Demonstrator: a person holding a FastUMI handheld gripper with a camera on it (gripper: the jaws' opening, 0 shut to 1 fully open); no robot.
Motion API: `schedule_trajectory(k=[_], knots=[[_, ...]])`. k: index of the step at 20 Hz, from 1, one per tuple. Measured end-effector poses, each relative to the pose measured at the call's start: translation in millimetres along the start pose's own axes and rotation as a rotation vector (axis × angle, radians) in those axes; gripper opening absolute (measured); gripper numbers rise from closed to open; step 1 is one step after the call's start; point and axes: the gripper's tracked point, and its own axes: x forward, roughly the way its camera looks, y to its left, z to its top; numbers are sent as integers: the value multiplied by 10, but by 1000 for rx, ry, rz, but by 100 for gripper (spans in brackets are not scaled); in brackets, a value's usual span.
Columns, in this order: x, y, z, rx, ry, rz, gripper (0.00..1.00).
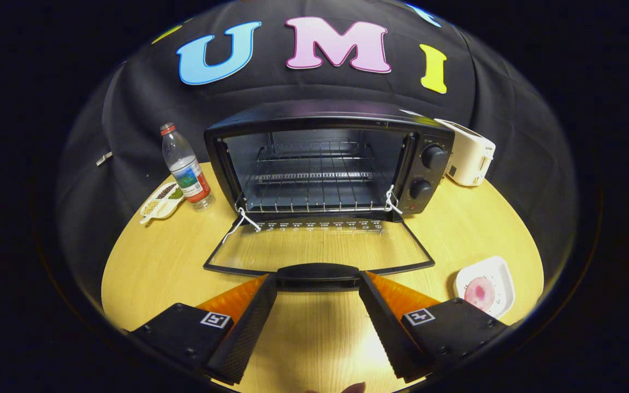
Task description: Open the toaster oven, put the food inside, and close the toaster oven door.
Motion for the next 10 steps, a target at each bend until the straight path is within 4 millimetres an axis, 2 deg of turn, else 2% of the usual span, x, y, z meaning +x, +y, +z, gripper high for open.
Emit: schedule_trajectory(k=[4,7,10], knots=[[-143,0,18,23,2,27,99],[-324,-154,55,15,25,36,99],[-536,-444,235,-15,27,54,99]])
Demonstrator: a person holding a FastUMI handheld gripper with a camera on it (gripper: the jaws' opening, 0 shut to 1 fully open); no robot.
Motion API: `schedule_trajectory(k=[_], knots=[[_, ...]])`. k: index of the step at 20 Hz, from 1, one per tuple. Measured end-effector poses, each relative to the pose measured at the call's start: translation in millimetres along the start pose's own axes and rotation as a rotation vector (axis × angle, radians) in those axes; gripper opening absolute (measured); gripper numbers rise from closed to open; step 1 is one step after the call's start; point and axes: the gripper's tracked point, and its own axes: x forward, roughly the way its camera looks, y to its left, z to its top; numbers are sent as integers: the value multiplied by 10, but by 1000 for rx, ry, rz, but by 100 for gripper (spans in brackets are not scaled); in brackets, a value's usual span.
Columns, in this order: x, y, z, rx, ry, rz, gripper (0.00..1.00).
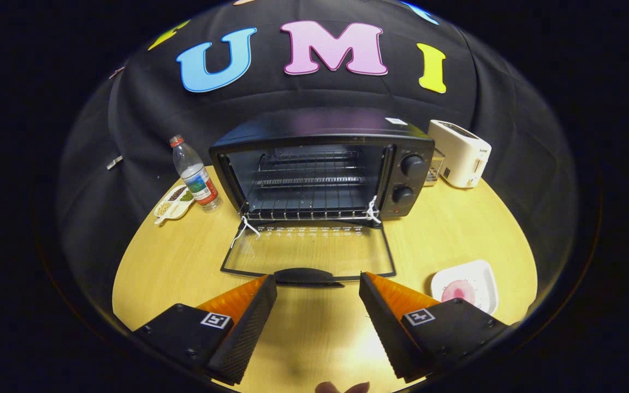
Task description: Open the toaster oven, put the food inside, and close the toaster oven door.
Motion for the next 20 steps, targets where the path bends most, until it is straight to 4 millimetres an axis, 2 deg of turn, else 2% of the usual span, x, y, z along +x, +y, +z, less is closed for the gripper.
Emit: schedule_trajectory(k=[3,6,9,12,15,16,20], knots=[[-221,-395,232,13,1,24,99],[-396,-889,353,55,42,41,99],[-456,-1438,264,58,122,52,98],[-370,-2056,76,84,213,16,97],[-187,-2618,-328,98,394,-29,98],[-114,-2752,-441,112,443,-44,98],[199,-2954,-796,129,578,-35,99]])
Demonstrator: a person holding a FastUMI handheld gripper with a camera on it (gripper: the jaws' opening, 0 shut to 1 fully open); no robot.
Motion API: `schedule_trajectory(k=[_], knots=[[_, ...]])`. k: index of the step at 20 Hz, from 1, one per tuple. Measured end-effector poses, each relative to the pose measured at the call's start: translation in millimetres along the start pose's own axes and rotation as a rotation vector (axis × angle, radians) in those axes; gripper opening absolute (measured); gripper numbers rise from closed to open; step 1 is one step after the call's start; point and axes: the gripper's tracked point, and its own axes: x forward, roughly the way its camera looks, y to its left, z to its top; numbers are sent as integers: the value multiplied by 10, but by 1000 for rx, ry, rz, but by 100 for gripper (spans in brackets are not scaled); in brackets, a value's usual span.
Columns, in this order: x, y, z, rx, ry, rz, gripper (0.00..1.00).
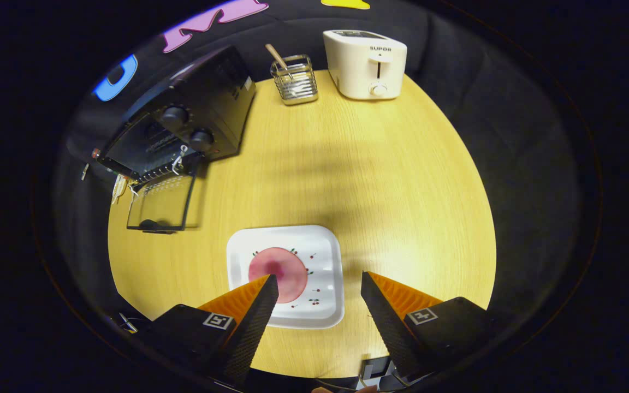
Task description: Open the toaster oven, put the food inside, and close the toaster oven door.
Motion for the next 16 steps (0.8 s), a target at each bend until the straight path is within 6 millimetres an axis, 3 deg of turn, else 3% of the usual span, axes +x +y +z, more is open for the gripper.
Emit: schedule_trajectory(k=[4,6,10,11,16], knots=[[308,-82,-162,-23,121,17,99],[355,-108,-240,-45,170,22,80],[406,-120,-237,-74,149,98,14],[347,-125,-214,-57,156,133,5],[241,1,-229,206,122,355,5]])
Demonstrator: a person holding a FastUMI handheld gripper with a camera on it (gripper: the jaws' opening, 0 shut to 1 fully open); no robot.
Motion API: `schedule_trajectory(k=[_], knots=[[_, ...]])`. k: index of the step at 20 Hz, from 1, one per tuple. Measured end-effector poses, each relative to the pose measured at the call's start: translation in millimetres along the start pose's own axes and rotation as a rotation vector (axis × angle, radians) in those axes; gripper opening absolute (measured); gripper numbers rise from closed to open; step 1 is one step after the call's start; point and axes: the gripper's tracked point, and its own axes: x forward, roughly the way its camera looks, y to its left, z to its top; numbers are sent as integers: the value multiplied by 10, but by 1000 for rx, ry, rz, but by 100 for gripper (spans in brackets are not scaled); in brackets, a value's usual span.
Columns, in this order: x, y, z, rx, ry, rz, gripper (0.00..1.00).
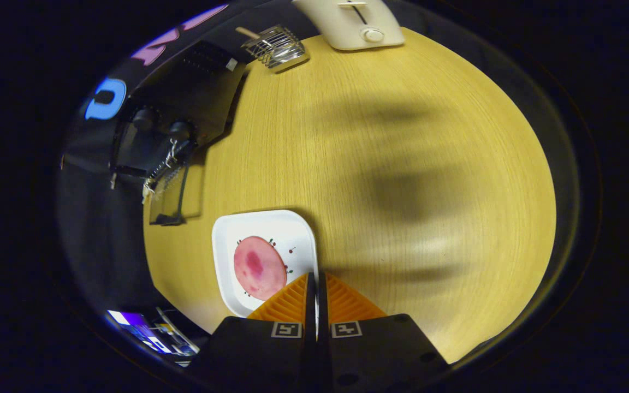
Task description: Open the toaster oven, put the food inside, and close the toaster oven door.
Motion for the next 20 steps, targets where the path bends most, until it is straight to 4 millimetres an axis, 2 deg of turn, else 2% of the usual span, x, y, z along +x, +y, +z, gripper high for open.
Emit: schedule_trajectory(k=[4,7,9,13,20], knots=[[-32,98,-78,185,-63,97,5],[-74,283,-172,269,-116,140,5],[-150,553,-256,329,-156,189,6],[-168,1135,-304,428,-247,264,5],[116,2068,-214,615,-404,355,5]])
